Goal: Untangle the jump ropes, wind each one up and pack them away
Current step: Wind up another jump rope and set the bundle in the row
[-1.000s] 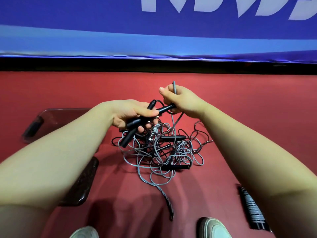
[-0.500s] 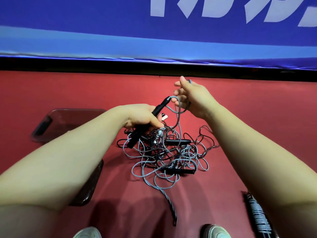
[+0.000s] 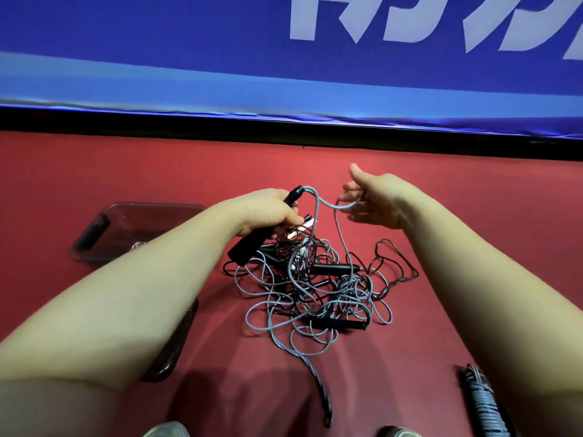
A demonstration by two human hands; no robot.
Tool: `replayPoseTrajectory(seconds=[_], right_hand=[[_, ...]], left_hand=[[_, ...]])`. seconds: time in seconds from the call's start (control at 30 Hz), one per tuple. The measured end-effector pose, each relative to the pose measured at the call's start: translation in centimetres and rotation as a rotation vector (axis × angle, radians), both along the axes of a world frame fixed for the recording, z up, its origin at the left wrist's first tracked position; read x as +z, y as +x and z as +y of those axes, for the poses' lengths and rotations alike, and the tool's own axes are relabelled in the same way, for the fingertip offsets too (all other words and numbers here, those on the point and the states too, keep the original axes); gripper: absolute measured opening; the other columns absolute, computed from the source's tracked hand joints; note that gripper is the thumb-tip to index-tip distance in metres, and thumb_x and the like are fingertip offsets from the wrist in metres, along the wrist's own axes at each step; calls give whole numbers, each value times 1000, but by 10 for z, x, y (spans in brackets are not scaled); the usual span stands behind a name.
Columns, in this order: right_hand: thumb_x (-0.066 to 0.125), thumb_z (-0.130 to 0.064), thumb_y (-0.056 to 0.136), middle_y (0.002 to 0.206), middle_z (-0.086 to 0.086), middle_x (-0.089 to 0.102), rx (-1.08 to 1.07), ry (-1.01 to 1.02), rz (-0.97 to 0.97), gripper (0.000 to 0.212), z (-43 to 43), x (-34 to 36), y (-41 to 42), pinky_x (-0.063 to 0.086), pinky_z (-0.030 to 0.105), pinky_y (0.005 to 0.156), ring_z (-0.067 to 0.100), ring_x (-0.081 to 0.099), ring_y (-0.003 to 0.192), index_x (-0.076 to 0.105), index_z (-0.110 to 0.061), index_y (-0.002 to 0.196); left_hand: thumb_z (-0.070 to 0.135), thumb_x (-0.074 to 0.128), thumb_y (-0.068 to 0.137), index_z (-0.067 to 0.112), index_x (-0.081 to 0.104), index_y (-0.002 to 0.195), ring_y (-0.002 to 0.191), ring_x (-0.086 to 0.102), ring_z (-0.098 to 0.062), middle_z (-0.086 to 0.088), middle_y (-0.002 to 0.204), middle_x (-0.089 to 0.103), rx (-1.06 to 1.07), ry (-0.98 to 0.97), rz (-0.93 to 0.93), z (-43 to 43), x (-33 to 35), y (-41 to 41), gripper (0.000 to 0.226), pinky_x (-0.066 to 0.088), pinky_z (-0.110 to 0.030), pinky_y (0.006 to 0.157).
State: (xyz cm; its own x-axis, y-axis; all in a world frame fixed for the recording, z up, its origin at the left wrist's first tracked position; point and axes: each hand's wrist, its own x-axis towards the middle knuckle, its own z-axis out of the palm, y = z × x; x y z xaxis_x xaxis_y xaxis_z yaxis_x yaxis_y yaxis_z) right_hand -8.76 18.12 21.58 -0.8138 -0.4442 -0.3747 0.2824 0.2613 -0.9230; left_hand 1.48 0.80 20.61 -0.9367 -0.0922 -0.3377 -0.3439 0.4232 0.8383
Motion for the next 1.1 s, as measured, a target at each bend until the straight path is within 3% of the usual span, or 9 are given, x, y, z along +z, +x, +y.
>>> replayPoseTrajectory(seconds=[0.17, 0.27, 0.4, 0.47, 0.57, 0.7, 0.83, 1.0, 1.1], right_hand=[[41, -49, 95, 140, 17, 39, -253, 616, 378, 61, 25, -30, -22, 36, 40, 105, 34, 41, 126, 33, -8, 140], [32, -47, 99, 126, 8, 58, -57, 232, 483, 40, 14, -27, -10, 32, 32, 105, 23, 50, 124, 53, -19, 119], [21, -48, 99, 107, -1, 69, 321, -75, 324, 53, -9, -22, 19, 31, 27, 109, 9, 59, 113, 66, -19, 104], [25, -52, 95, 100, 0, 70, 405, -108, 328, 52, -19, -24, 27, 37, 26, 103, 9, 62, 106, 63, -18, 105], [23, -39, 101, 72, -1, 55, 440, -232, 192, 43, -24, -21, 37, 47, 18, 72, 12, 63, 76, 58, -13, 98], [24, -24, 103, 60, -5, 32, 442, -349, 85, 31, -27, -15, 47, 27, 18, 48, 6, 30, 46, 50, -10, 95], [25, -28, 102, 58, -8, 37, 337, -493, 11, 33, -32, 0, 47, 18, 15, 41, 3, 22, 41, 51, -7, 99], [28, -26, 102, 54, -7, 36, 206, -487, -140, 34, -36, 9, 48, 19, 15, 38, 4, 24, 38, 56, -10, 91], [31, -18, 100, 52, -9, 35, 221, -390, -22, 25, -36, 8, 51, 18, 14, 37, 2, 21, 38, 55, -15, 92]], left_hand=[[23, 56, 93, 20, 45, 80, 58, 43, -17, 0, 68, 49, -79, -325, 142, -5, 16, -3, 18, 38, -31, 62], [23, 53, 94, 22, 44, 82, 60, 45, -19, 0, 68, 50, -90, -382, 193, 0, 25, -4, 15, 39, -32, 64], [22, 50, 96, 16, 43, 96, 74, 46, -21, 0, 76, 49, -64, -547, 280, 10, 34, -6, 9, 33, -28, 67], [22, 48, 97, 17, 41, 100, 81, 45, -22, -3, 86, 50, -24, -622, 322, 8, 36, -6, 9, 29, -28, 67], [16, 48, 94, 16, 42, 97, 82, 48, -25, -6, 89, 53, 0, -621, 326, 1, 33, -5, 6, 32, -30, 67], [12, 51, 93, 12, 45, 94, 70, 55, -22, -7, 80, 56, 67, -429, 315, -8, 19, -6, 7, 39, -31, 68], [16, 55, 95, 10, 52, 106, 73, 59, -17, -6, 81, 63, 115, 14, 385, -12, -2, -3, 13, 47, -35, 81], [14, 48, 98, 21, 54, 96, 79, 61, -17, 1, 78, 62, 109, 70, 369, -14, -24, -1, 10, 45, -44, 94], [15, 45, 99, 26, 52, 94, 79, 62, -18, 1, 78, 60, 132, 88, 358, -13, -25, -2, 13, 45, -47, 95]])
